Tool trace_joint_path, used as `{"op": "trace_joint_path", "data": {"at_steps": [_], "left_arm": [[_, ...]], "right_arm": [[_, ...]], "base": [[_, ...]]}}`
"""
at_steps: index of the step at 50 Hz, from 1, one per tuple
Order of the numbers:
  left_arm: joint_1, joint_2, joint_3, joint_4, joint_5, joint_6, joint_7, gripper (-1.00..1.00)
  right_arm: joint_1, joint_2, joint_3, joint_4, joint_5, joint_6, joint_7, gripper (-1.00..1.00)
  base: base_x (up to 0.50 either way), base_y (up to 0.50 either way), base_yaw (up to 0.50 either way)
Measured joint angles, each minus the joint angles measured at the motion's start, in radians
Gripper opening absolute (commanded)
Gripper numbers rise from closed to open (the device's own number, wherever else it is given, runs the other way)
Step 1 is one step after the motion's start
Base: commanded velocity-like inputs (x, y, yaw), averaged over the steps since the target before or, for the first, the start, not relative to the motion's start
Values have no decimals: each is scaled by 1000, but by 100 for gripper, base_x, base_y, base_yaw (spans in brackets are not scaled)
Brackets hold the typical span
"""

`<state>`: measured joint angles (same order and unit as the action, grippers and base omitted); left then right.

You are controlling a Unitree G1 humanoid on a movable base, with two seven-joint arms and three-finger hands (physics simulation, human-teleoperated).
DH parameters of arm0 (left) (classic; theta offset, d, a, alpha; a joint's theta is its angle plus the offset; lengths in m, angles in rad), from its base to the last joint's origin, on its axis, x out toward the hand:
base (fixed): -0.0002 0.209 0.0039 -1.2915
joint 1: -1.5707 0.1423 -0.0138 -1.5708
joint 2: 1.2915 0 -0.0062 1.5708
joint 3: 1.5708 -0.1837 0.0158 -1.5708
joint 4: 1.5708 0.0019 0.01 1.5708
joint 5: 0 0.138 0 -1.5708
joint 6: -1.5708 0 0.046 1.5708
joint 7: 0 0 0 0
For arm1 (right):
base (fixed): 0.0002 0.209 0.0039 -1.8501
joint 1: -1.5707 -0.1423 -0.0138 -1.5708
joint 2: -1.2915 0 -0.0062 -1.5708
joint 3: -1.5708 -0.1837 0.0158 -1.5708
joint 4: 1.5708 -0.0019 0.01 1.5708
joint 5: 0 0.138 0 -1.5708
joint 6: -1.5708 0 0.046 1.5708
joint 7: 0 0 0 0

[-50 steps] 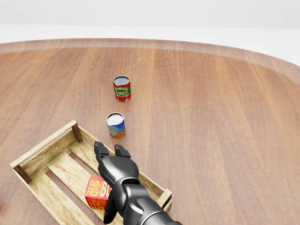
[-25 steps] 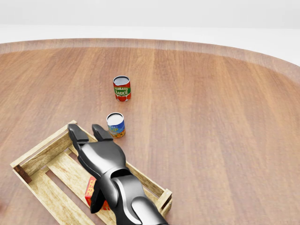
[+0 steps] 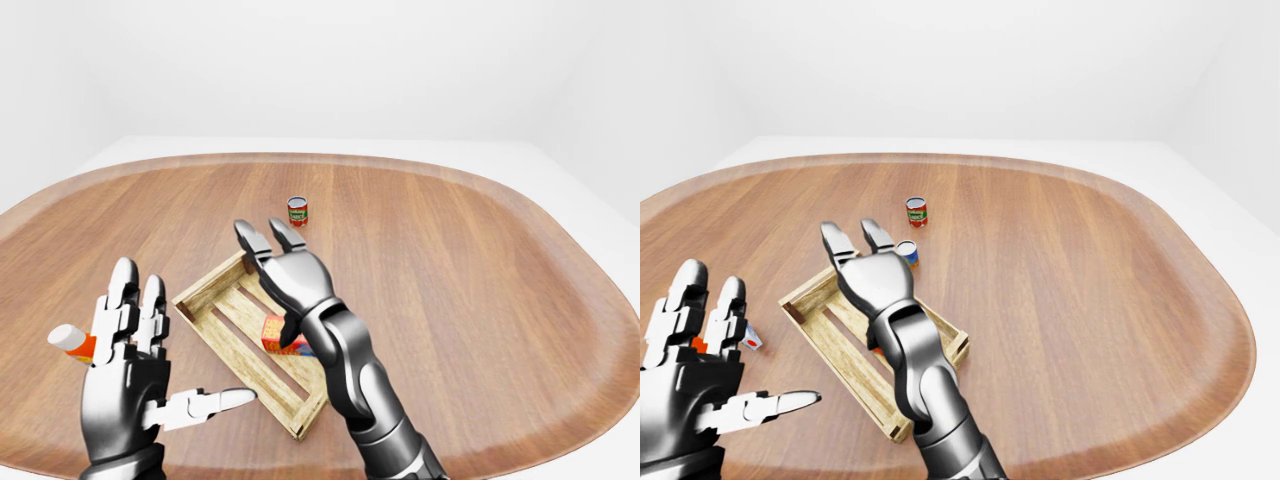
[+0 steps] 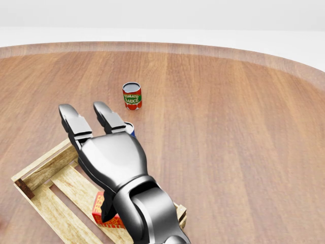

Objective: Pick up the butter and put it in the tray.

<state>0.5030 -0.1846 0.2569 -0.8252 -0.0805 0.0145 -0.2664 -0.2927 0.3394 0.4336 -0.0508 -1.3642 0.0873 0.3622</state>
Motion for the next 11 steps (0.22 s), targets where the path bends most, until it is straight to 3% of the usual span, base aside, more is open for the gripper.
{"op": "trace_joint_path", "data": {"at_steps": [11], "left_arm": [[2,4,-7,-2,5,-2,6,100]], "right_arm": [[83,-23,30,-218,-50,0,88,100]], "base": [[0,0,0]]}}
